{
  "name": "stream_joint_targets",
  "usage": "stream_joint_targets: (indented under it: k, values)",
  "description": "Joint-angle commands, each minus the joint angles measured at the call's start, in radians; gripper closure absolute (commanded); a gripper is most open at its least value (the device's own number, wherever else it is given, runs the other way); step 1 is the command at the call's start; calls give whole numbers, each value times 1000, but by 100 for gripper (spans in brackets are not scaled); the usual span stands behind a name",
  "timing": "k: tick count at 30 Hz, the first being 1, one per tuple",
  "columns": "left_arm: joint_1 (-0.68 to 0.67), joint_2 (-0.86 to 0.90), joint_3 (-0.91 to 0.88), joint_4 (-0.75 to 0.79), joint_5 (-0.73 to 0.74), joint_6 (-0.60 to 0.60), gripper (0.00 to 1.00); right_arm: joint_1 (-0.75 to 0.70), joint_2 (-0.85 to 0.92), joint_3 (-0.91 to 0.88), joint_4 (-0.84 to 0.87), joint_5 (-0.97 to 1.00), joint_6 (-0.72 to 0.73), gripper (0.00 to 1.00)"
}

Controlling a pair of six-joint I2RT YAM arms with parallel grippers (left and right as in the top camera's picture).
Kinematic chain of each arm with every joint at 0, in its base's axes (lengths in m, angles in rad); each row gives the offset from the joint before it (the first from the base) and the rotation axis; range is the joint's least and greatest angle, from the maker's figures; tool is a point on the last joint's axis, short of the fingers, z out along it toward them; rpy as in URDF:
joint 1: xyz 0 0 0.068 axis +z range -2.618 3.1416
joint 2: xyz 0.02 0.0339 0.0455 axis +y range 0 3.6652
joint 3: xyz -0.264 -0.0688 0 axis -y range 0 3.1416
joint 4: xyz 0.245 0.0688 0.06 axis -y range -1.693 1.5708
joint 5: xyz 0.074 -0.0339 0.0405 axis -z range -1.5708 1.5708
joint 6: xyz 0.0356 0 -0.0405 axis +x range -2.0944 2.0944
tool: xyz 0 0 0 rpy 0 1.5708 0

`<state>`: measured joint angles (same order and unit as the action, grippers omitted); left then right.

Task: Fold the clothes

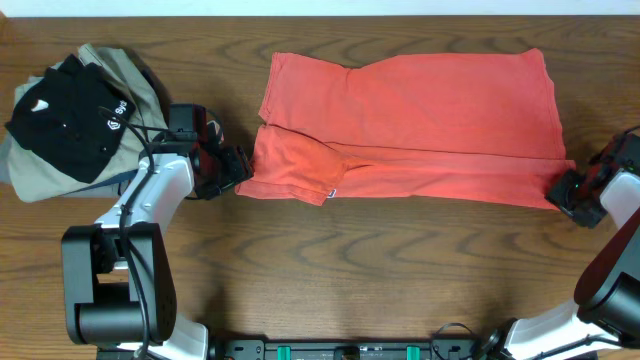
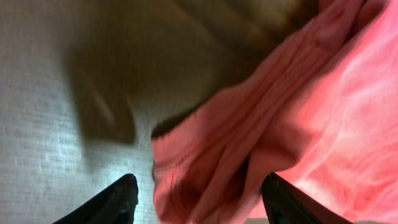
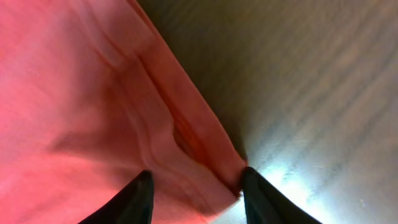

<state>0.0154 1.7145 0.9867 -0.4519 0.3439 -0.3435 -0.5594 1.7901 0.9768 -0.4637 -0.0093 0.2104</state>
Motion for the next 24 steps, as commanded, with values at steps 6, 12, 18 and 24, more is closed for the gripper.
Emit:
stream_joint_targets:
  k: [6,12,18,24]
  values:
    - [-50,14,-60,101,-21,11,37,3,-4,-77,56,2,-2,99]
    - [-64,31,-66,74,-27,18,92,-14,-5,-71,-49,169,60,99]
    - [-47,30,-66,-147,-160,18,94,-53,-6,-21,-183,299,145,99]
    - [-10,9,-66,-341,-181,33,94,-69,-6,55,-332,328,156,99]
